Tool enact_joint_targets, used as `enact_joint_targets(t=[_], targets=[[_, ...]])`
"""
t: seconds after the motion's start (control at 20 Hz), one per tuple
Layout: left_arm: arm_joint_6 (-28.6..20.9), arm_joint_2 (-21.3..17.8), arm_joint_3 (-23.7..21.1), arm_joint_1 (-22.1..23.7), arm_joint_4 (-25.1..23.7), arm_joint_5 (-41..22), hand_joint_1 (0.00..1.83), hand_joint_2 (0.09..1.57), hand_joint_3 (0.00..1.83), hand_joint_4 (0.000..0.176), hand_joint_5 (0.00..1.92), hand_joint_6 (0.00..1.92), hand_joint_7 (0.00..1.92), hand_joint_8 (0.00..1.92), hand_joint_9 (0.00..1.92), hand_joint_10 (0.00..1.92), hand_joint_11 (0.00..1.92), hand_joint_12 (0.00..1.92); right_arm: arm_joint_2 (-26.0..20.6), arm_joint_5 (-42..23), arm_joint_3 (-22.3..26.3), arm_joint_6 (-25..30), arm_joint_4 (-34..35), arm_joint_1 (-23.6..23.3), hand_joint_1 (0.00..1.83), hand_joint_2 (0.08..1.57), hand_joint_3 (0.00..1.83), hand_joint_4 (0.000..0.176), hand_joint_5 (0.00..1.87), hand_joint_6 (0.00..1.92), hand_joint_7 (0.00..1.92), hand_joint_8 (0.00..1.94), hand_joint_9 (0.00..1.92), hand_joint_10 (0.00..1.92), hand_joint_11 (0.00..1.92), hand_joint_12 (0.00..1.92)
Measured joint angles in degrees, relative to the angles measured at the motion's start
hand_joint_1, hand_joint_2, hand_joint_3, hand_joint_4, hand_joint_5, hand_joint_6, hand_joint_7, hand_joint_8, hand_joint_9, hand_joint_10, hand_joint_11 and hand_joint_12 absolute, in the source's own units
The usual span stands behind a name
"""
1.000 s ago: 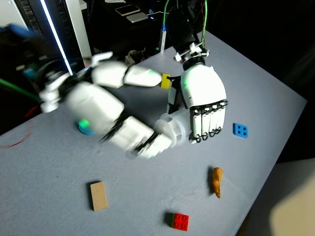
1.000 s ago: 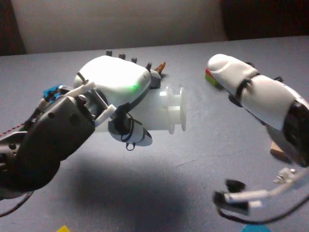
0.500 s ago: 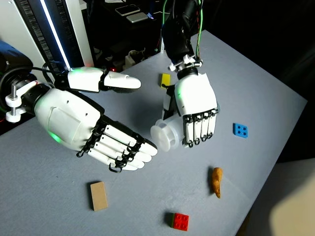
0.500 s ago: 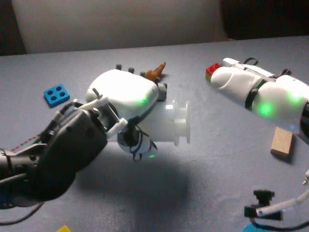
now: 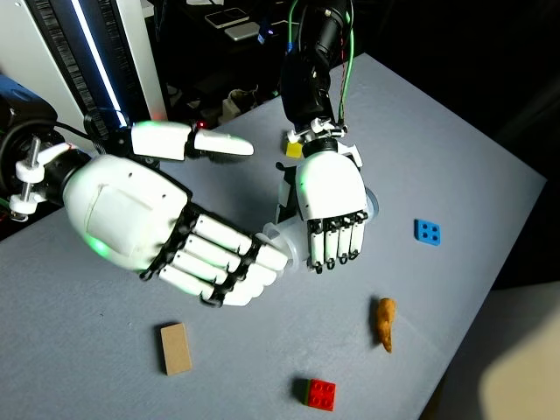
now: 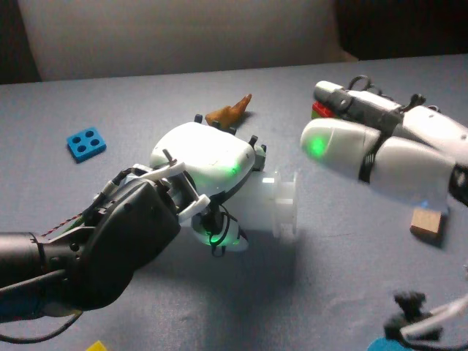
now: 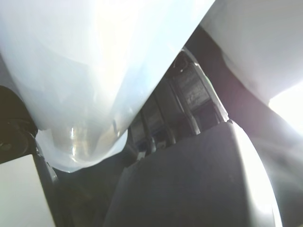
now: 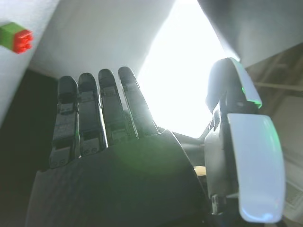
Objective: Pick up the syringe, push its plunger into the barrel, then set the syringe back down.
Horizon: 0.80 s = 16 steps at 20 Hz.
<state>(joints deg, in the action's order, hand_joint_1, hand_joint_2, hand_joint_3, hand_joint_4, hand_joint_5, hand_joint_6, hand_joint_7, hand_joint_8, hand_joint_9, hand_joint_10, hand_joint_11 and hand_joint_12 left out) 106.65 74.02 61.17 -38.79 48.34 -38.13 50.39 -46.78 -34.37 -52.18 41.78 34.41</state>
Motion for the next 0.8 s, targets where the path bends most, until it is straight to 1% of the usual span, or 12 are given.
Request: enact_joint_targets(t=[0.1,0.25,0.3,0.35,0.4,0.45,0.5,0.55,0.6,0.65,0.7,0.8], targets=[[0.0,0.1,0.2,0.0,0.0,0.2,1.38,1.12,0.00,0.000,0.94,0.91,0.97,1.01,0.89,1.31,0.74,1.34,-0.1,1.0,0.0,1.2,0.4,0.2,0.00,1.12,0.00,0.000,0.11,0.00,0.11,0.00,0.11,0.00,0.00,0.31],[0.0,0.1,0.4,0.0,-0.1,0.4,1.37,1.14,0.00,0.000,0.88,1.00,0.93,1.05,0.87,1.36,0.67,1.41,-1.5,2.8,0.0,4.5,-2.5,-0.3,0.00,1.12,0.00,0.000,0.11,0.00,0.11,0.00,0.12,0.00,0.00,0.37],[0.0,0.1,0.4,0.0,-0.1,0.4,1.37,1.14,0.00,0.000,0.88,1.00,0.93,1.05,0.87,1.36,0.67,1.41,-1.7,3.1,0.0,4.6,-3.3,-0.4,0.00,1.12,0.00,0.000,0.11,0.00,0.11,0.00,0.12,0.00,0.00,0.37],[0.0,0.0,0.4,0.0,-0.1,0.6,1.23,1.18,0.00,0.000,0.79,1.18,0.92,1.14,0.84,1.03,0.57,1.40,-1.7,4.4,0.0,4.8,-3.4,-1.0,0.00,1.11,0.00,0.000,0.10,0.00,0.11,0.00,0.11,0.00,0.00,0.38],[0.0,0.0,0.4,0.0,-0.1,0.6,1.19,1.20,0.00,0.000,0.76,1.26,0.90,1.19,0.82,0.85,0.52,1.38,-1.8,5.6,0.0,4.8,-3.5,-1.3,0.00,1.11,0.00,0.000,0.11,0.00,0.11,0.00,0.11,0.01,0.00,0.39],[0.0,0.0,0.4,0.0,-0.1,0.7,1.11,1.22,0.00,0.000,0.76,1.29,0.82,0.71,0.77,0.71,0.46,1.30,-1.9,6.6,0.0,4.7,-3.7,-1.6,0.00,1.12,0.00,0.000,0.11,0.00,0.11,0.00,0.11,0.00,0.00,0.38],[0.0,0.0,0.4,0.0,-0.2,0.8,1.10,1.23,0.00,0.000,0.76,1.30,0.82,0.42,0.74,0.58,0.43,1.25,-2.1,7.2,0.0,4.5,-3.7,-1.8,0.00,1.11,0.00,0.000,0.12,0.00,0.12,0.00,0.12,0.00,0.00,0.41],[0.0,0.0,0.4,0.0,-0.2,0.8,1.00,1.15,0.00,0.000,0.62,0.70,0.80,0.22,0.71,0.42,0.37,1.17,-2.4,7.8,0.0,4.3,-3.7,-2.0,0.00,1.11,0.00,0.000,0.09,0.00,0.10,0.00,0.10,0.00,0.00,0.35],[0.0,0.0,0.5,0.0,-0.1,1.0,0.84,1.16,0.00,0.000,0.56,0.36,0.70,0.09,0.63,0.26,0.26,1.17,-2.7,7.9,0.0,4.2,-3.6,-2.1,0.00,1.11,0.00,0.000,0.09,0.01,0.10,0.01,0.10,0.01,0.00,0.34],[0.1,0.0,0.5,0.0,-0.1,1.3,0.84,1.16,0.00,0.000,0.56,0.36,0.70,0.09,0.63,0.26,0.26,1.17,-3.0,8.2,0.0,3.8,-3.7,-2.4,0.00,1.11,0.00,0.000,0.09,0.01,0.10,0.01,0.10,0.01,0.00,0.34],[0.2,0.0,0.5,0.0,-0.1,1.4,0.70,1.11,0.00,0.000,0.56,0.07,0.59,0.00,0.57,0.07,0.17,1.11,-3.3,9.0,0.0,2.7,-3.6,-2.9,0.01,1.12,0.00,0.000,0.10,0.00,0.10,0.00,0.10,0.00,0.00,0.34],[0.1,-0.2,0.5,0.2,-0.6,1.2,0.55,1.11,0.00,0.000,0.48,0.01,0.49,0.00,0.50,0.02,0.10,1.06,-4.2,11.8,0.0,-1.0,-4.6,-4.8,0.03,1.11,0.00,0.000,0.11,0.01,0.12,0.01,0.11,0.00,0.00,0.33]])
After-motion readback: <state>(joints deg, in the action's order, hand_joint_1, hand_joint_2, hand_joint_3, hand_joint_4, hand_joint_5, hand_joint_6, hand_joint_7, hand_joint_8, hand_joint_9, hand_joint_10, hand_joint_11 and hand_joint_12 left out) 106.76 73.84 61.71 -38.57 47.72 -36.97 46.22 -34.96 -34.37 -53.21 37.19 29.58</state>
